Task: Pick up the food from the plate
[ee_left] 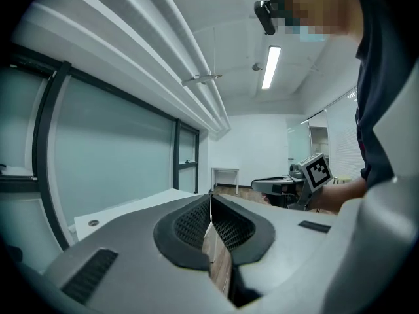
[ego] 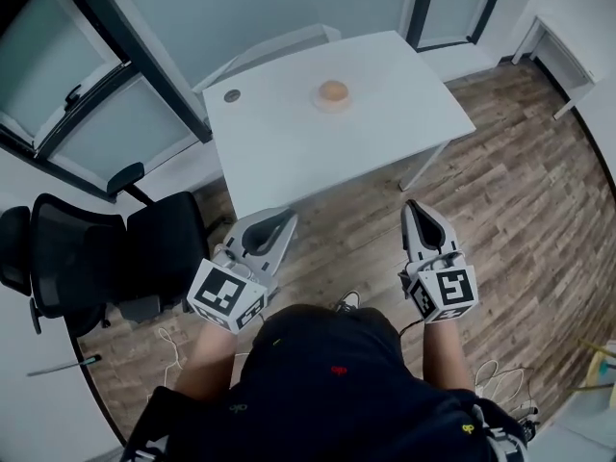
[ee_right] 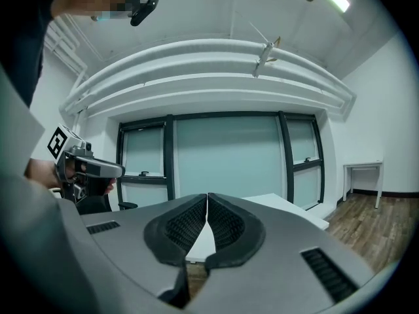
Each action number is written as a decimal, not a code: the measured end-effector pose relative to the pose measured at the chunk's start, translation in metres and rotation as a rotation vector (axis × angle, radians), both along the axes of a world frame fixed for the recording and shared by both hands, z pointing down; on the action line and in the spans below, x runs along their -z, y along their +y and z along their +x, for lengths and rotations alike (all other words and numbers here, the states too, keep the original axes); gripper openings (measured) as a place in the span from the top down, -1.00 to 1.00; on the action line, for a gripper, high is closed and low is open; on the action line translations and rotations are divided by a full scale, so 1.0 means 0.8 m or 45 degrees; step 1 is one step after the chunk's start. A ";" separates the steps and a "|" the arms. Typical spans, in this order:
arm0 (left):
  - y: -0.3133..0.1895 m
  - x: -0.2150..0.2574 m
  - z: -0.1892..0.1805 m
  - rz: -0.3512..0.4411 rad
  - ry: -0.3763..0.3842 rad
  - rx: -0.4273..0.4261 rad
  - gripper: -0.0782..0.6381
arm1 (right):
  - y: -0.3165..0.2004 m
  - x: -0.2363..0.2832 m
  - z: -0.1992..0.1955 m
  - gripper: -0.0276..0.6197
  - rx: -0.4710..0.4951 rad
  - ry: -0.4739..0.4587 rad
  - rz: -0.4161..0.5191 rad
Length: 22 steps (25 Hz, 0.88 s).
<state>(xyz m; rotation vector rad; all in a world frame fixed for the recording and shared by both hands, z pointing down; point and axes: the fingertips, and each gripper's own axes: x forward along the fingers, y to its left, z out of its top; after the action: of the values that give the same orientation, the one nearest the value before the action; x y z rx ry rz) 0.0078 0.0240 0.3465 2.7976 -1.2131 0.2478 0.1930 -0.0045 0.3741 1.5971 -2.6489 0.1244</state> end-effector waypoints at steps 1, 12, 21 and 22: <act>-0.004 -0.003 0.009 -0.003 -0.003 0.013 0.72 | -0.008 -0.003 0.008 0.84 0.015 0.001 -0.006; -0.065 -0.014 0.055 -0.044 -0.010 0.051 0.72 | -0.070 -0.020 0.046 0.84 0.079 -0.023 -0.041; -0.173 -0.024 0.083 -0.056 0.060 -0.012 0.72 | -0.153 -0.024 0.077 0.84 0.058 0.069 -0.051; -0.189 -0.024 0.083 -0.054 0.063 -0.011 0.72 | -0.167 -0.023 0.076 0.84 0.061 0.079 -0.046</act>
<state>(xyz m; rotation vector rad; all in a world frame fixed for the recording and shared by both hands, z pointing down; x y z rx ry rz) 0.0740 -0.1271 0.3655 2.7557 -1.1716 0.2009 0.2540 -0.1379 0.3926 1.5005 -2.6203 0.1185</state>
